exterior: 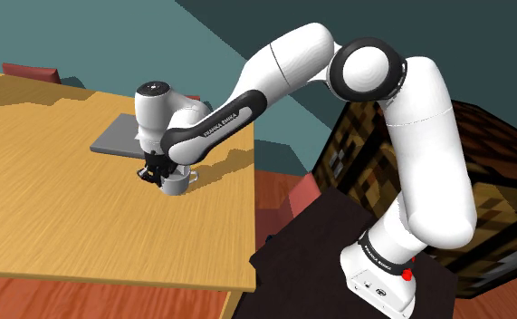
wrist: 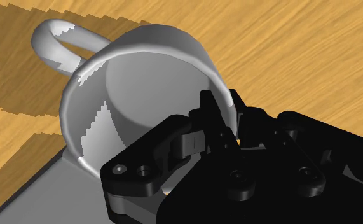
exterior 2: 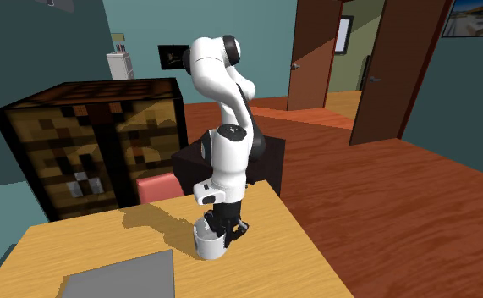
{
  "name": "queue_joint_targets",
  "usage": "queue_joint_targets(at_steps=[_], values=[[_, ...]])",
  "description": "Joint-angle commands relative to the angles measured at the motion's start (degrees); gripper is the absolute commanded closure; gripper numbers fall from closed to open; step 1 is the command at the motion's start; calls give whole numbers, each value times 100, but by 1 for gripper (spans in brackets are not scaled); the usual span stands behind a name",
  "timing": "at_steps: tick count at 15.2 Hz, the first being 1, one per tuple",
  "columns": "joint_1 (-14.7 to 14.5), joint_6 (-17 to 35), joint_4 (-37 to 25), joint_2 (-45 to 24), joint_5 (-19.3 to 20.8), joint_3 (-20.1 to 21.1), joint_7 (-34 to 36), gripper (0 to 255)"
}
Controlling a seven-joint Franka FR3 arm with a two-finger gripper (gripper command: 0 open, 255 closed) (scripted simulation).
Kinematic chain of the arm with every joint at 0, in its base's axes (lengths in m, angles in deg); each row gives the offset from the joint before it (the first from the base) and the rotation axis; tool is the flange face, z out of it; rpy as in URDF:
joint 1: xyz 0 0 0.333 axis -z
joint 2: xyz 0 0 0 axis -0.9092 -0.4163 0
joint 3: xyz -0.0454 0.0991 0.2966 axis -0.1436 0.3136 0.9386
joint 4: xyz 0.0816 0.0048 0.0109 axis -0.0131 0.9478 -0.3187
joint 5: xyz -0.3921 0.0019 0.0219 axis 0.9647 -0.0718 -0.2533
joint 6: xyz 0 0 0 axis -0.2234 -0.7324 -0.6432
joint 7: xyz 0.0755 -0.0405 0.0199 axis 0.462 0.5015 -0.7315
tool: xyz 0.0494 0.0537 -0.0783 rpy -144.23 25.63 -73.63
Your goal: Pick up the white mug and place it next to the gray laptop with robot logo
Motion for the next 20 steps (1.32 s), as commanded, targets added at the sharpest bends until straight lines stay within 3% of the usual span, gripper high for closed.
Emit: queue_joint_targets(at_steps=[1, 2, 3, 8, 12, 20], values=[[0, 2, 0, 0, 1, 0, 1, 255], [0, 2, 0, 0, 1, 0, 1, 255], [0, 2, 1, 0, 1, 0, 0, 0], [0, 2, 1, 0, 1, 0, 1, 0], [134, -385, 137, 530, -242, 227, -126, 0], [134, -385, 137, 530, -242, 227, -126, 0]])
